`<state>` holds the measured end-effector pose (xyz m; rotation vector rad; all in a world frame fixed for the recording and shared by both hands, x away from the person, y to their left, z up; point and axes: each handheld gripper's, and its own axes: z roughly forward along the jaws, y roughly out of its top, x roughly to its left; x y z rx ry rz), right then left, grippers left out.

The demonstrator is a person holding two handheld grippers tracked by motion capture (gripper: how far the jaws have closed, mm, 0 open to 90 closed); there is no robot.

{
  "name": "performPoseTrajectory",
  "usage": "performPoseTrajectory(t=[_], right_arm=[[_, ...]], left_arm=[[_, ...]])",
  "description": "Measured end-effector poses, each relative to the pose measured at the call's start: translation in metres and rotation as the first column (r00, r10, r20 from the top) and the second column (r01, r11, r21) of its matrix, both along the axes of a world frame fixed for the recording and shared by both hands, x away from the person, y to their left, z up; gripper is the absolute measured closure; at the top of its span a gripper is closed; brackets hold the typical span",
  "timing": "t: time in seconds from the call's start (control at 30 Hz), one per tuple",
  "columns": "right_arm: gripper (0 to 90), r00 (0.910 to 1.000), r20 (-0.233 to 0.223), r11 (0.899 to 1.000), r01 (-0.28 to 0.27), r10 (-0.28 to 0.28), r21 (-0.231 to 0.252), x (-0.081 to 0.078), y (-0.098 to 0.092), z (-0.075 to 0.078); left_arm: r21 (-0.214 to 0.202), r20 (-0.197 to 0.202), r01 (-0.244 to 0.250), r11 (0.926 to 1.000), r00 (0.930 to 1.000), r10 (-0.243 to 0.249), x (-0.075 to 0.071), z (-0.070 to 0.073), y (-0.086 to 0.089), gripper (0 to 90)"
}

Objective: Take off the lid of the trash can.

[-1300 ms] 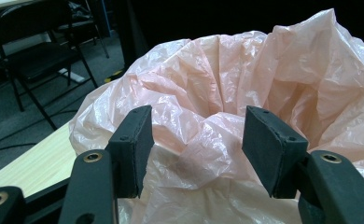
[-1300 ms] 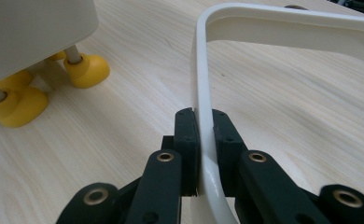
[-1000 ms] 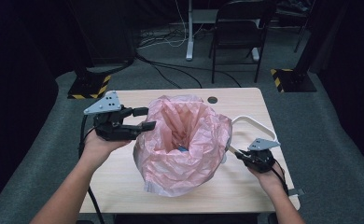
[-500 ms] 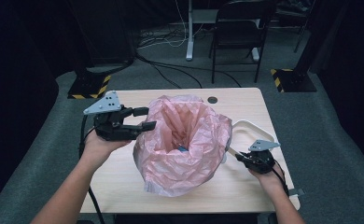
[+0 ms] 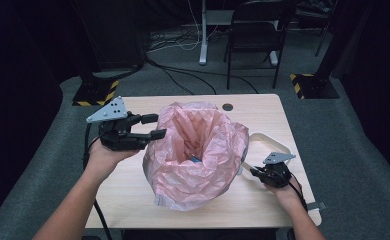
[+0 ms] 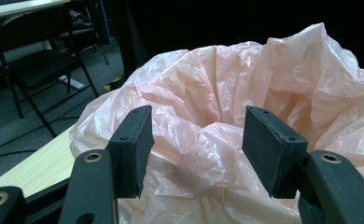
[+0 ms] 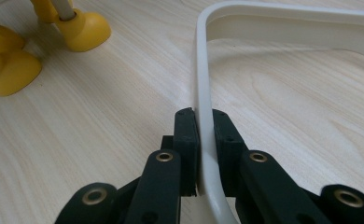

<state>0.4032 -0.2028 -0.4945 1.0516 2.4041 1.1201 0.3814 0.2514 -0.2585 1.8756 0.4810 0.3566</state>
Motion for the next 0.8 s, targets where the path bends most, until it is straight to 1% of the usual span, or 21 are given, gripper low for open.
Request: performPoseTrajectory(t=[0.2,0.3,0.5,0.57,0.63,0.8], right_arm=[[81.3,0.9999,-0.014,1.000,0.005,-0.005,-0.007,0.0006,-0.0011,-0.0023],[79.7,1.0000,-0.007,1.000,0.004,-0.004,-0.004,0.0004,-0.0003,-0.0022],[71.2,0.9998,-0.007,1.000,0.019,-0.019,-0.008,0.0004,0.0002,-0.0019],[66.2,0.9995,-0.015,1.000,0.028,-0.028,-0.007,0.0013,-0.0002,-0.0024],[65.3,0.9994,-0.018,0.999,0.030,-0.030,-0.011,0.0012,-0.0001,-0.0025],[62.1,0.9994,-0.006,0.999,0.034,-0.034,-0.010,0.0002,0.0008,-0.0010]], left_arm=[[0.002,0.000,-0.001,1.0000,1.0000,0.001,0.0004,0.0000,0.0002,42.8],[0.002,0.001,-0.001,1.0000,1.0000,0.001,0.0006,-0.0003,0.0006,42.8],[0.004,-0.001,-0.002,1.0000,1.0000,0.002,0.0008,-0.0011,0.0009,42.8],[0.004,-0.001,-0.002,1.0000,1.0000,0.002,0.0007,-0.0013,0.0009,42.8],[0.003,-0.003,-0.003,1.0000,1.0000,0.003,0.0007,-0.0017,0.0006,42.7],[0.006,-0.001,0.000,1.0000,1.0000,0.000,0.0013,-0.0024,0.0000,42.7]])
